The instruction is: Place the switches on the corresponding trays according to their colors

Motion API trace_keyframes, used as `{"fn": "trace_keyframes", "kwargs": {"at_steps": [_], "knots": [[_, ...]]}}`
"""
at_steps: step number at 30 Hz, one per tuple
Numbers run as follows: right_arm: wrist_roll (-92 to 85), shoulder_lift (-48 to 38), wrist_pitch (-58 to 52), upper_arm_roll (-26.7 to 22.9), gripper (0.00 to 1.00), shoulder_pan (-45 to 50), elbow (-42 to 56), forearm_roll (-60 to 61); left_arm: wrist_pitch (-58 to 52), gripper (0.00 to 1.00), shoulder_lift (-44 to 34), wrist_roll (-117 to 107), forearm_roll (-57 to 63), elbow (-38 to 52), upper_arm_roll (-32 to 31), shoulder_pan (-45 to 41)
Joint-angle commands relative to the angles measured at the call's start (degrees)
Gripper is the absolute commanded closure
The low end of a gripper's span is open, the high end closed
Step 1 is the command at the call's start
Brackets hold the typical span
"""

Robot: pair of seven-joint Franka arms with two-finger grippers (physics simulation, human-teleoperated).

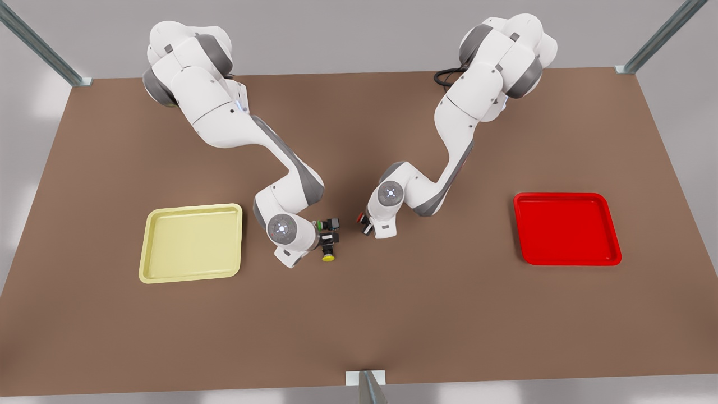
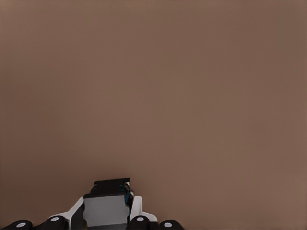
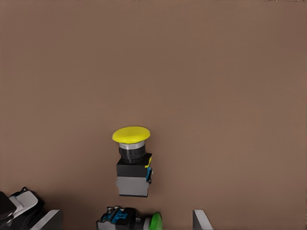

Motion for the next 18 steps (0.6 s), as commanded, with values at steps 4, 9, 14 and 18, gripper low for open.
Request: {"fn": "trace_keyframes", "kwargs": {"at_steps": [4, 9, 14, 18], "knots": [[0.0, 0.7, 0.0, 0.0, 0.0, 0.0, 0.0, 0.0, -0.2, 0.47, -0.1, -0.1, 0.3, 0.1, 0.0, 0.0], [0.1, 2.2, 1.2, -0.1, 0.0, 0.5, 0.0, 0.2, -1.2, 0.48, -0.7, 0.3, 0.2, 0.1, 0.0, 0.1], [0.1, 3.5, 3.3, 0.0, 0.0, 0.7, -0.2, 0.2, -4.4, 0.48, -3.7, 1.6, 0.2, 0.5, 1.5, 1.2], [0.1, 4.3, 4.6, 0.0, 0.0, 1.0, -0.1, 0.3, -7.4, 0.48, -7.2, 7.7, -0.3, -0.4, 4.0, 4.9]]}}
